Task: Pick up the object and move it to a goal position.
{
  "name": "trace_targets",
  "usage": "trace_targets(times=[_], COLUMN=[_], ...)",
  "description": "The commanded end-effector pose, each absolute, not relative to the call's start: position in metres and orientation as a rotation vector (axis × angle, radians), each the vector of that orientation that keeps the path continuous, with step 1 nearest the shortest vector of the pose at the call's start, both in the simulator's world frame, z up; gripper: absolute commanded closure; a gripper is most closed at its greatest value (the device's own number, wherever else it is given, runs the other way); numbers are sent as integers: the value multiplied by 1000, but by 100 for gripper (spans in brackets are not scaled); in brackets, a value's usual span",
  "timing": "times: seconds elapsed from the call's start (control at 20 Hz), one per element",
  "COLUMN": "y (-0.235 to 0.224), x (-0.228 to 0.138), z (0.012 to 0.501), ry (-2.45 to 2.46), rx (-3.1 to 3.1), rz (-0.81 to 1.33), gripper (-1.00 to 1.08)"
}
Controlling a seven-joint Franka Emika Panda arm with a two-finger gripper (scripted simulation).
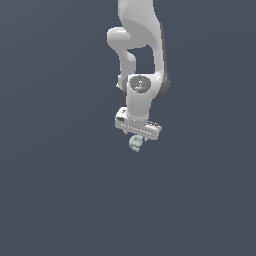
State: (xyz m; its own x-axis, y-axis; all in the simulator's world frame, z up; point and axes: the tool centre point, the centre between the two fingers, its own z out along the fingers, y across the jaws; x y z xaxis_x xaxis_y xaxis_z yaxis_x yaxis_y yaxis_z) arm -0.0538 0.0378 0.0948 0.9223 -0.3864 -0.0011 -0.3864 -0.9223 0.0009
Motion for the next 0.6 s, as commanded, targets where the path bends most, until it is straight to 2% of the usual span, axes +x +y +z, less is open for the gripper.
trace_targets(times=[0.0,0.55], y=[38,39], x=[-56,-57], z=[93,76], ry=[-646,-651], rx=[3074,3073], rz=[0,-1], gripper=[-92,-92])
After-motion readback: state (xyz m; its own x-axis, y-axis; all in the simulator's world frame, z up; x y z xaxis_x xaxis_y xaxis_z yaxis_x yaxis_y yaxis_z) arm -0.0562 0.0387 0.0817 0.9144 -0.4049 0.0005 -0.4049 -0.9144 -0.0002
